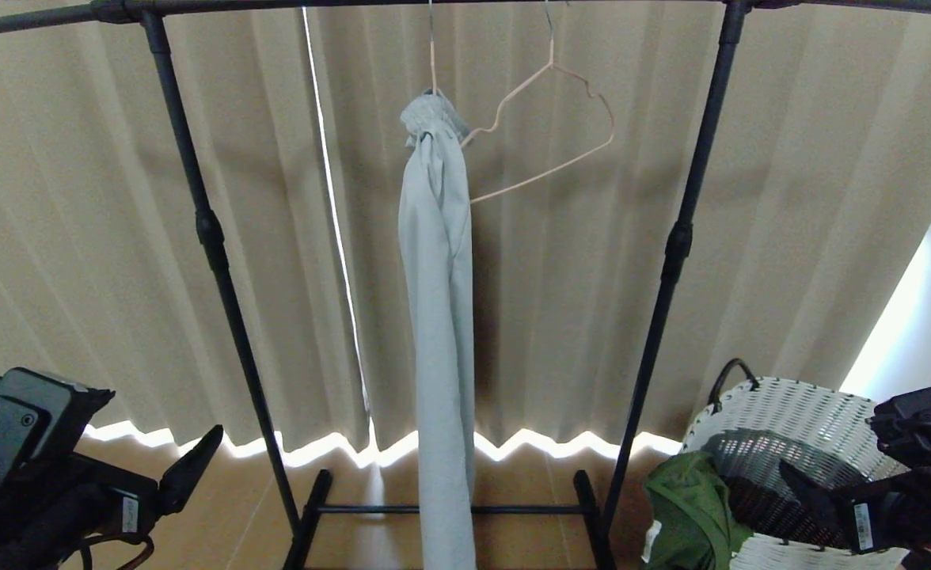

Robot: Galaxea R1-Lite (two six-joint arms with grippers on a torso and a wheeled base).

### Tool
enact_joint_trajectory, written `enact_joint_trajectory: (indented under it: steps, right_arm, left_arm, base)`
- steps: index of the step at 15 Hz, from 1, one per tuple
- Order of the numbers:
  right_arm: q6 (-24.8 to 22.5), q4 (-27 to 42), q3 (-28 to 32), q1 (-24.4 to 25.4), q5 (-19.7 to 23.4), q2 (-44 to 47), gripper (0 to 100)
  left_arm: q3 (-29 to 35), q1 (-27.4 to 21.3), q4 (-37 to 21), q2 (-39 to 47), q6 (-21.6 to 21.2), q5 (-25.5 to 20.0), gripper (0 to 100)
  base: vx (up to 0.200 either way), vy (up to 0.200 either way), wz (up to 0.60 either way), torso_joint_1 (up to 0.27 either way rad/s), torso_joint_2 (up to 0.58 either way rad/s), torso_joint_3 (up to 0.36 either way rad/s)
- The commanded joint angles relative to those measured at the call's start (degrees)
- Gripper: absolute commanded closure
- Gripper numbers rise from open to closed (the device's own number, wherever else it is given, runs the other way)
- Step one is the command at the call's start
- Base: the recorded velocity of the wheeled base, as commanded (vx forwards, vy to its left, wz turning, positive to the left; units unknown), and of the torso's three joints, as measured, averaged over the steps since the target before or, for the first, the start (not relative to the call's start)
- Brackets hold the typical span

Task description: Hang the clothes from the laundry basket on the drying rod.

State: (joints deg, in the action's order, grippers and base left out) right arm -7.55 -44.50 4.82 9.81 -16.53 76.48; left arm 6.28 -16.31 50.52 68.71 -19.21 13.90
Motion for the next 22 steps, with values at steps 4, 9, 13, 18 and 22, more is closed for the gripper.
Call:
enact_joint_trajectory:
  steps: [4,9,13,18,22]
  right_arm:
    - [-15.39,0.9,1.6,-0.94,0.45,0.95,0]
    - [-22.78,16.46,15.66,3.11,1.15,10.62,0]
    - [-16.1,30.78,25.95,9.87,1.33,24.06,0]
    - [-15.13,31.05,28.41,12.77,0.53,35.23,0]
    - [-15.22,30.78,30.34,12.51,-2.89,42.61,0]
  left_arm:
    - [-0.74,-3.46,0.11,-0.77,0.05,0.08,0]
    - [-1.18,-12.17,-0.07,-4.02,0.49,-0.1,0]
    - [2.16,-11.64,-3.67,-4.19,0.84,-1.24,0]
    - [9.63,-11.64,-20.55,-8.94,7.44,-2.38,0]
    - [10.86,-11.55,-25.03,-12.02,7.96,-6.16,0]
  base:
    - [0.05,0.0,0.0,0.003,0.0,0.003]
    - [0.0,0.0,0.0,0.0,0.0,0.0]
    - [0.0,0.0,0.0,0.0,0.0,0.0]
    - [0.0,0.0,0.0,0.0,0.0,0.0]
    - [0.0,0.0,0.0,0.0,0.0,0.0]
